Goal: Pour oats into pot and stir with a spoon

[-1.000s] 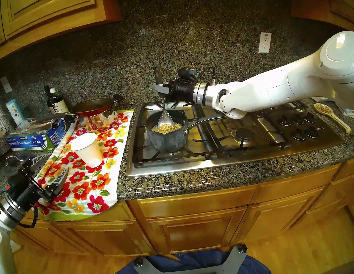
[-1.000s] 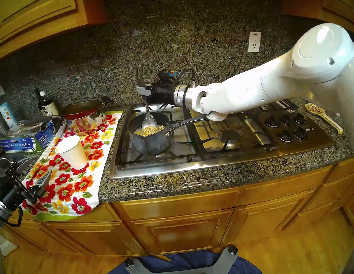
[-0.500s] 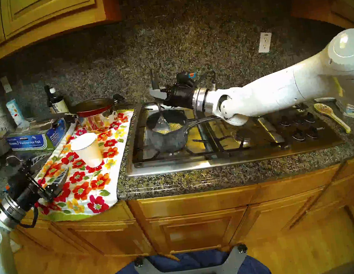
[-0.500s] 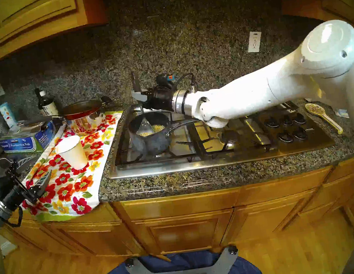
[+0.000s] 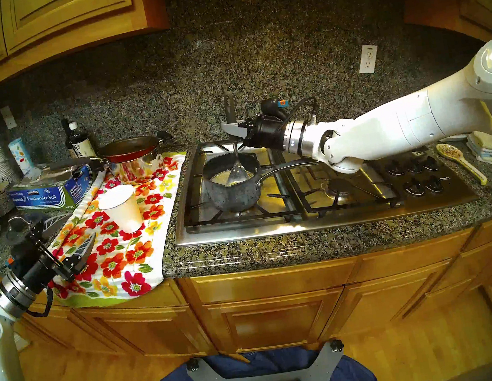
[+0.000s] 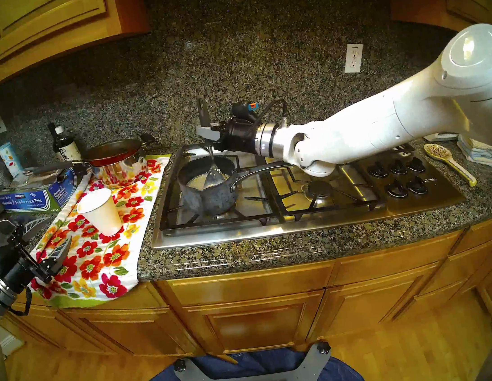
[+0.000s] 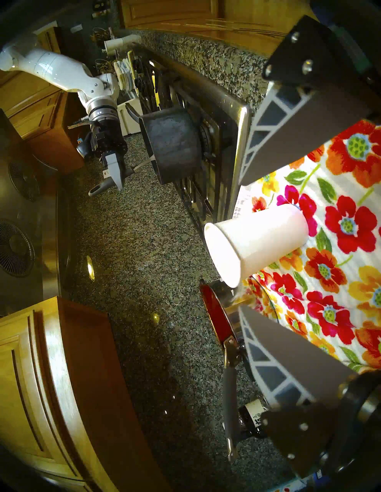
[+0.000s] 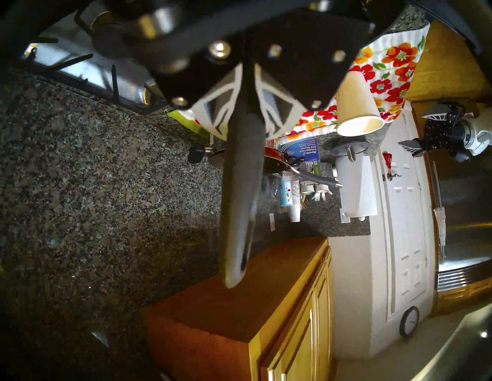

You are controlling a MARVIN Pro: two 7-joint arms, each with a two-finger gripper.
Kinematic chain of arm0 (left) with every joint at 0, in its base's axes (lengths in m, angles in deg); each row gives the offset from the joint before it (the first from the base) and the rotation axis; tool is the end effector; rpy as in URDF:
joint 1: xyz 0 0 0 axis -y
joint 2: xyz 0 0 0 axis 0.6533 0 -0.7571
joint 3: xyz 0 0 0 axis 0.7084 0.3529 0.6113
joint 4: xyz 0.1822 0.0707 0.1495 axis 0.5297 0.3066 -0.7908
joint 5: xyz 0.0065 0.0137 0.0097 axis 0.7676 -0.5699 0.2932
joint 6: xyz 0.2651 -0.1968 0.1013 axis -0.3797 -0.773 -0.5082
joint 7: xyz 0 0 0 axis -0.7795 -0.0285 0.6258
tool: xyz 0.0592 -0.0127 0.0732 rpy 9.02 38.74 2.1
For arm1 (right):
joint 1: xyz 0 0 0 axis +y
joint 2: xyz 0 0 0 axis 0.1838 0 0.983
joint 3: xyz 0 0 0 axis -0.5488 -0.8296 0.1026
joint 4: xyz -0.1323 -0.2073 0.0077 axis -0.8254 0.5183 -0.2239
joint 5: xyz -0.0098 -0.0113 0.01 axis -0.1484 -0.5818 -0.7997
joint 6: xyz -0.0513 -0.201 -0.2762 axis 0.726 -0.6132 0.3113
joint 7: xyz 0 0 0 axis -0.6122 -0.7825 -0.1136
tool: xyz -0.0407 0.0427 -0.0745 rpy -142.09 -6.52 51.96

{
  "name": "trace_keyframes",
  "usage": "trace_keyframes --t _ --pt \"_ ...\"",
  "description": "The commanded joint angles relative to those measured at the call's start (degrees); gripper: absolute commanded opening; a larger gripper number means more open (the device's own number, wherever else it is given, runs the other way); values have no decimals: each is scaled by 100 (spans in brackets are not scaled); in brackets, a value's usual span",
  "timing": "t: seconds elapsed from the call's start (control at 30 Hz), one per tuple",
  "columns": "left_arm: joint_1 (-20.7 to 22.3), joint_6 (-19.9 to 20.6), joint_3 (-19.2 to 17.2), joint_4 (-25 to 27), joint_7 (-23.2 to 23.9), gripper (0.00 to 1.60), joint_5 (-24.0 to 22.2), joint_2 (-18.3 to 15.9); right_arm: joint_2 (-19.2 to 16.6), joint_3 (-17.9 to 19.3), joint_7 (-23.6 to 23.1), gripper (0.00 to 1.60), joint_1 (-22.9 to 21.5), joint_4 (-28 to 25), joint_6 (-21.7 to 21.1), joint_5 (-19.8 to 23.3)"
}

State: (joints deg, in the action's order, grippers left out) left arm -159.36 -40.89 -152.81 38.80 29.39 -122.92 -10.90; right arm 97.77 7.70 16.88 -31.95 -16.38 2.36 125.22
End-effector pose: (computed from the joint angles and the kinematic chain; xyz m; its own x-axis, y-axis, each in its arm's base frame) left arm 0.2847 0.2788 -0.1672 -0.2530 -0.2819 0.9255 -0.4608 -0.8060 -0.3715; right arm 0.5099 0.0898 -0.1397 0.0030 -0.0857 0.9963 0.8783 -0.4761 -0.0436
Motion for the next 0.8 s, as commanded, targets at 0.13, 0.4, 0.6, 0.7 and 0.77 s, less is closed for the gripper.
trace_keyframes --t 0.13,0.4,0.6,0.7,0.77 --pt "78 -8 -98 105 -6 160 -105 -31 125 168 -58 0 30 725 -42 33" --pt "78 -8 -97 105 -6 160 -105 -31 463 370 -193 0 379 1332 -119 140" --pt "78 -9 -97 105 -6 160 -104 -31 706 539 -320 0 593 1667 -166 221" --pt "78 -9 -97 105 -6 160 -104 -31 750 638 -396 0 621 1688 -165 268" --pt "78 -8 -97 105 -6 160 -105 -31 754 655 -420 0 619 1684 -165 273"
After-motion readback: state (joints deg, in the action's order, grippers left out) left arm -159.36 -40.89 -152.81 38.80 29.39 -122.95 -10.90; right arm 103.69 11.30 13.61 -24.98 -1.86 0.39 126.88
